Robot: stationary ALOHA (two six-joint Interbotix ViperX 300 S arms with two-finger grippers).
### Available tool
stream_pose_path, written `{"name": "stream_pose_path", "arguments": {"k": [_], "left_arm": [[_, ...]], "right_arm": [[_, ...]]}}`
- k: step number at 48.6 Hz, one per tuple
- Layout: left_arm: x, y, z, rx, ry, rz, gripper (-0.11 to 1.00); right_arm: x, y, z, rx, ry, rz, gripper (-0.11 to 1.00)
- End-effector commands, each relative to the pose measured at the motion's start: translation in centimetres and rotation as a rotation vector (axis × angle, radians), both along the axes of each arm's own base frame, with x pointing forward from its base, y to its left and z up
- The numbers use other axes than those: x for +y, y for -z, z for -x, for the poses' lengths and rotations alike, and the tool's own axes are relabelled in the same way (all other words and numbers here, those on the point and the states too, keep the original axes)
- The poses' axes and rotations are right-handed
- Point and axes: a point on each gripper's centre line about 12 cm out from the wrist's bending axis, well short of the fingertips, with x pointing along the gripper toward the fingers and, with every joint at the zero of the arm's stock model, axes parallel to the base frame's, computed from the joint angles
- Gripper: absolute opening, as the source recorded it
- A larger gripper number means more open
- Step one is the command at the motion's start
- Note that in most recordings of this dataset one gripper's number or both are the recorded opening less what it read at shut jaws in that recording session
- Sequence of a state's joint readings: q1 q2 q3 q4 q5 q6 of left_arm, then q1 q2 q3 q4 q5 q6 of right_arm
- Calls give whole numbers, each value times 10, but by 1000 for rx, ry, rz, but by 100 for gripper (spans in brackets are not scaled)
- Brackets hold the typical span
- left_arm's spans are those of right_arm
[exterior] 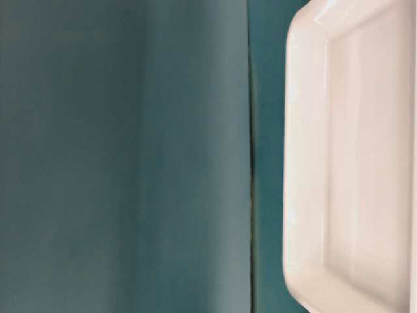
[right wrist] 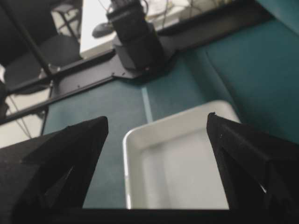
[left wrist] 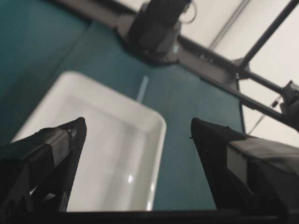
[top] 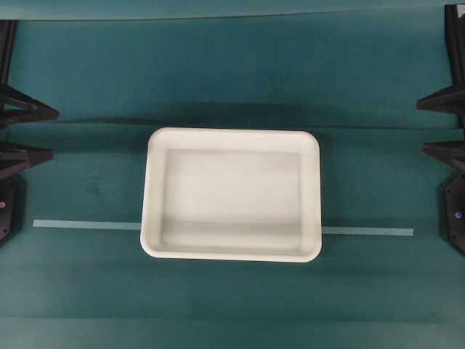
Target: Lift the white case with both hands.
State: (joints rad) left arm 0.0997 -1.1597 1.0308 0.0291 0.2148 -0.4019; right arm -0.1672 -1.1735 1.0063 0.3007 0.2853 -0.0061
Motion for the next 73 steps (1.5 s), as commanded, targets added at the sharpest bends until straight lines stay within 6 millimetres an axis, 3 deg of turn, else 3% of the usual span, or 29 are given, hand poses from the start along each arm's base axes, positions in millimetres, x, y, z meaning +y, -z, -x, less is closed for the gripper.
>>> {"name": "stream_pose_path", "arguments": {"k": [1,16,34,52,73], "left_arm": [[-1,-16,2,-41,9,-39,96],[-4,-18,5,-49,26,-69,96],[-12,-7,-4,-6,82,-68,96],[-21,10,-23,34,133,-68,94],[-21,12,-28,21,134,-70,93]], "right_arm": [[2,-11,3,-13,-14,40,91],[4,-11,8,8,-32,83,91],[5,-6,6,26,-39,78,91],[15,17,-11,113,-118,69,90],[16,17,-9,107,-120,67,90]]}}
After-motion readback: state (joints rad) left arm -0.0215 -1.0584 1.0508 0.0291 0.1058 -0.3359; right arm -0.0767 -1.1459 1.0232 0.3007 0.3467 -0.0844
